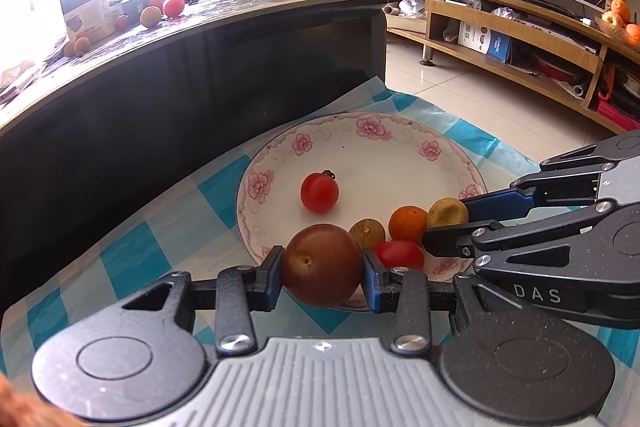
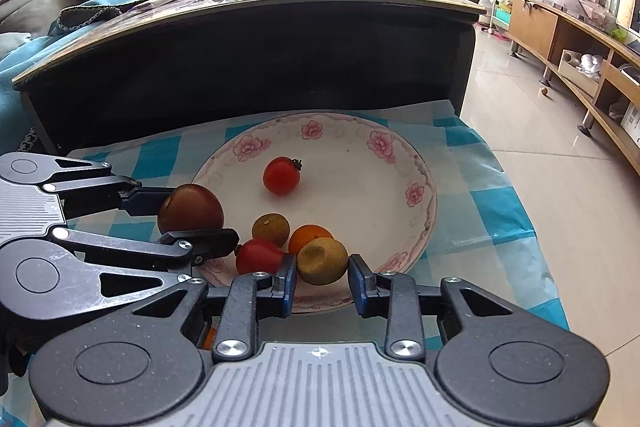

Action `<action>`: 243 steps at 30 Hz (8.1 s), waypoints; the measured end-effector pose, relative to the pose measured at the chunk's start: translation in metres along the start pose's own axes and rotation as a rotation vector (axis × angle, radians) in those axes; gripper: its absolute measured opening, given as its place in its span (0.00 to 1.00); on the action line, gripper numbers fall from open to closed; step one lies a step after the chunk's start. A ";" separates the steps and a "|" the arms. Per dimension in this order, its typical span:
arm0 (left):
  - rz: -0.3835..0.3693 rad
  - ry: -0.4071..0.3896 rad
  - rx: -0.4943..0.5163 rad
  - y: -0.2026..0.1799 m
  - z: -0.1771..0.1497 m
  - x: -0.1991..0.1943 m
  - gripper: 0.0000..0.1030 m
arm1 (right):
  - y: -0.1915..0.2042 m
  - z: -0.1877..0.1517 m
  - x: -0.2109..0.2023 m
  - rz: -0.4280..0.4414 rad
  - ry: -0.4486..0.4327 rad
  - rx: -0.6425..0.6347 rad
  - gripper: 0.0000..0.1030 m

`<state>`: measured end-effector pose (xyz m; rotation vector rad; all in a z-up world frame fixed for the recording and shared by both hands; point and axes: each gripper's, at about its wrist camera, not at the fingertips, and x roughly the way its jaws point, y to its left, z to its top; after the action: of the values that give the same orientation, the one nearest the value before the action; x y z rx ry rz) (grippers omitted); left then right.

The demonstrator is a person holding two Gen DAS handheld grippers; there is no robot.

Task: Organize fruits
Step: 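Lower the plum and kiwi into the white bowl with both tools, then open both tools to release the plum and kiwi in the bowl, then move left tool to a tangerine while right tool reaches another tangerine, then close left tool on its tangerine while right tool grasps the other tangerine, then carry both tangerines over the white bowl and lower them in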

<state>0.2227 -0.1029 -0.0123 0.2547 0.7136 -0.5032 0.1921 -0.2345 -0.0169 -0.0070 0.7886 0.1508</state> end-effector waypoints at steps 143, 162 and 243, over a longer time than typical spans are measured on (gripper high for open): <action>-0.030 0.179 -0.038 0.025 -0.080 -0.053 0.41 | 0.058 -0.037 -0.001 0.120 0.120 -0.142 0.29; -0.066 0.179 0.001 0.015 -0.078 -0.053 0.41 | 0.052 -0.045 -0.013 0.123 0.149 -0.177 0.28; -0.025 -0.007 0.005 0.000 0.008 -0.032 0.40 | 0.007 0.007 -0.033 0.046 -0.036 -0.016 0.27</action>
<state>0.2061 -0.0948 0.0151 0.2493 0.7090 -0.5292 0.1735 -0.2310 0.0118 -0.0011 0.7516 0.2001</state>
